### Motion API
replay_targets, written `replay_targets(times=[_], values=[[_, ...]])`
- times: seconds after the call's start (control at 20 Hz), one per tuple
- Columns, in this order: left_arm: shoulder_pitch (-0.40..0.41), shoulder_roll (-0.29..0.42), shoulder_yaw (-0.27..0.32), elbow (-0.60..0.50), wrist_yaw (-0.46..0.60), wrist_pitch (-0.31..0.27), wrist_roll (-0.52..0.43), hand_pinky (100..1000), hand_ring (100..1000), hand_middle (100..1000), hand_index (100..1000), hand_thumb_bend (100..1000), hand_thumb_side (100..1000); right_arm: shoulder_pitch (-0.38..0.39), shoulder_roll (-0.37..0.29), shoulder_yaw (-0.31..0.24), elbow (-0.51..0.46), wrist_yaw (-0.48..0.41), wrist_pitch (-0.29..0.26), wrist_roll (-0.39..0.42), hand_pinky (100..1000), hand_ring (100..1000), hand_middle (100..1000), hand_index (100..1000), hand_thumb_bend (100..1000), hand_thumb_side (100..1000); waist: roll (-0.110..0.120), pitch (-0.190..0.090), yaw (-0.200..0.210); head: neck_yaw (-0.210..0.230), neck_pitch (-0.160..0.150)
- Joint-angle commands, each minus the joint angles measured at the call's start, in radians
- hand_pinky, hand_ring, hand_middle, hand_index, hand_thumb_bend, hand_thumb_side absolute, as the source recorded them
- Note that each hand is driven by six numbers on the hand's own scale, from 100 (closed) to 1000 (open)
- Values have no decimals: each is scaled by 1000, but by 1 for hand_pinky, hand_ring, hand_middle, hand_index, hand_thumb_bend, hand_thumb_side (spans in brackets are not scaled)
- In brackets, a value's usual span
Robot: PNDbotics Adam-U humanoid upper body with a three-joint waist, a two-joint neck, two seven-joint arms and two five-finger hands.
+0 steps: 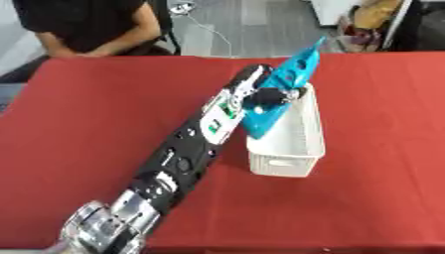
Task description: Pick up objects on the table and place them in the box.
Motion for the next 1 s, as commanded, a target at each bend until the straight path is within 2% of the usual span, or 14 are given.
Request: replay_targets(times=[0.05, 0.2, 0.3, 0.35, 0.45, 0.5, 0.55, 0.6, 0.7, 0.75, 0.8, 0.9, 1.0], values=[[-7, -6, 2, 7, -8, -5, 2, 100, 100, 100, 100, 100, 503, -25, -8, 1, -15, -2, -1, 4, 777, 895, 882, 944, 100, 976, -6, -8, 0, 6, -1], [-1, -11, -1, 24, -14, -5, 4, 100, 100, 100, 100, 100, 506, -26, -8, 1, -15, -2, -2, 4, 777, 895, 882, 944, 100, 976, -7, -7, 0, 5, -1], [4, -13, -2, 36, -22, -5, 3, 100, 100, 100, 108, 100, 542, -26, -8, 1, -15, -1, -2, 5, 777, 895, 882, 944, 100, 976, -6, -7, 0, 4, -1], [6, -14, -1, 41, -29, -6, 3, 100, 100, 100, 152, 105, 569, -26, -8, 1, -15, -1, -2, 5, 777, 895, 882, 944, 100, 977, -7, -6, 0, 3, -1], [8, -14, -2, 44, -47, -14, 3, 100, 100, 123, 249, 267, 639, -27, -8, 0, -15, 0, -3, 4, 777, 895, 882, 944, 100, 976, -7, -6, 0, 3, -1], [9, -12, -3, 41, -59, -22, 5, 100, 100, 276, 403, 366, 694, -27, -8, 0, -15, 0, -3, 4, 777, 895, 882, 943, 100, 976, -7, -6, 1, 2, -1], [9, -12, -2, 39, -70, -28, 7, 100, 144, 364, 487, 400, 721, -26, -8, 0, -15, 1, -3, 4, 777, 895, 882, 944, 100, 976, -7, -6, 1, 2, -1], [9, -10, -3, 36, -84, -34, 11, 124, 265, 466, 578, 436, 752, -26, -9, 0, -15, 1, -3, 4, 777, 895, 882, 943, 100, 977, -7, -6, 1, 2, -1], [10, -9, -4, 32, -114, -43, 14, 307, 467, 637, 711, 478, 802, -26, -9, 0, -15, 1, -2, 4, 777, 895, 882, 944, 100, 976, -7, -6, 2, 2, -1], [11, -8, -5, 30, -130, -46, 13, 307, 467, 637, 711, 478, 802, -26, -9, 0, -15, 1, -2, 4, 777, 895, 882, 944, 100, 976, -7, -6, 2, 1, -1], [11, -6, -4, 26, -147, -49, 14, 449, 592, 749, 776, 490, 824, -26, -9, 0, -15, 2, -2, 4, 777, 894, 882, 943, 100, 976, -7, -6, 3, 1, -1], [11, -5, -3, 19, -178, -53, 15, 583, 707, 824, 825, 498, 847, -25, -10, 0, -15, 2, -2, 4, 777, 894, 882, 943, 100, 976, -7, -6, 4, 1, -1], [10, -3, -1, 9, -203, -55, 14, 628, 745, 853, 839, 496, 845, -24, -10, 0, -15, 2, -2, 5, 777, 894, 882, 943, 100, 976, -8, -6, 4, 1, -1]])
